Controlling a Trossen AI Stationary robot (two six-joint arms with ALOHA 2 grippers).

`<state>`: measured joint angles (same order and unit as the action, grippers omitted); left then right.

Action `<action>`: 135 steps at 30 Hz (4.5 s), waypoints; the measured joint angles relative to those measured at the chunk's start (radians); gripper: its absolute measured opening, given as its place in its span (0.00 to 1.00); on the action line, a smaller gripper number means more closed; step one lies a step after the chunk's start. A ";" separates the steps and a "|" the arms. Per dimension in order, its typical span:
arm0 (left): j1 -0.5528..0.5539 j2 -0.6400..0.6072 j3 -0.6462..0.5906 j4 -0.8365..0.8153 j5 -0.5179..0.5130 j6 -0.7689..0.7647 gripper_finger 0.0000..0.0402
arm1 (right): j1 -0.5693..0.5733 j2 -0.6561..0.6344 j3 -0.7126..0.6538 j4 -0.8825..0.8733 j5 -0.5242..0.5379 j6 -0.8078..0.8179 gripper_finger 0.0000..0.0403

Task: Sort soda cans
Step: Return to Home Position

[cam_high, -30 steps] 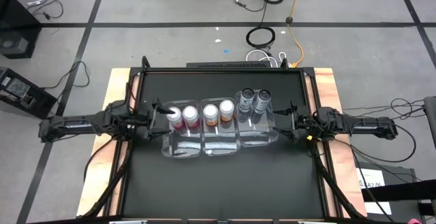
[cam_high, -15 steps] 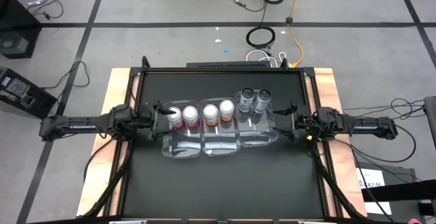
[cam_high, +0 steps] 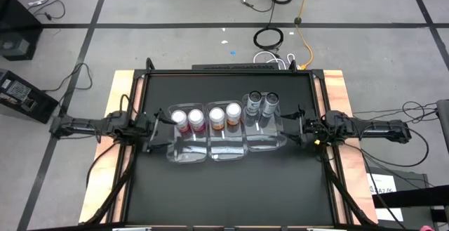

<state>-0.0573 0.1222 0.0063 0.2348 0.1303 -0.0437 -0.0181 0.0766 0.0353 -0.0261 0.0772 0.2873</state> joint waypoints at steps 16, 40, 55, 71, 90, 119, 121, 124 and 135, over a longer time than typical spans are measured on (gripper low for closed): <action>0.045 -0.121 -0.001 -0.203 0.021 0.027 0.98 | 0.000 0.003 0.000 -0.007 -0.050 -0.020 0.97; 0.044 -0.116 -0.001 -0.200 0.010 0.025 0.98 | 0.000 0.003 0.000 -0.007 -0.053 -0.187 0.97; 0.044 -0.116 -0.002 -0.200 0.010 0.025 0.98 | 0.000 0.002 0.000 -0.007 -0.053 -0.187 0.97; 0.044 -0.116 -0.002 -0.200 0.011 0.025 0.98 | 0.000 0.002 0.000 -0.008 -0.053 -0.187 0.97; 0.044 -0.116 -0.002 -0.200 0.011 0.025 0.98 | 0.000 0.003 0.000 -0.007 -0.053 -0.187 0.97; 0.044 -0.116 -0.002 -0.200 0.011 0.025 0.98 | 0.000 0.002 0.000 -0.007 -0.053 -0.187 0.97; 0.044 -0.116 -0.002 -0.200 0.011 0.025 0.98 | 0.000 0.002 0.000 -0.008 -0.053 -0.187 0.97; 0.044 -0.116 -0.002 -0.200 0.011 0.025 0.98 | 0.000 0.003 0.000 -0.007 -0.053 -0.187 0.97; 0.044 -0.116 -0.002 -0.200 0.011 0.025 0.98 | 0.000 0.002 0.000 -0.007 -0.053 -0.187 0.97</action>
<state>-0.0135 0.0063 0.0045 0.0352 0.1413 -0.0185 -0.0181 0.0788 0.0353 -0.0336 0.0246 0.1005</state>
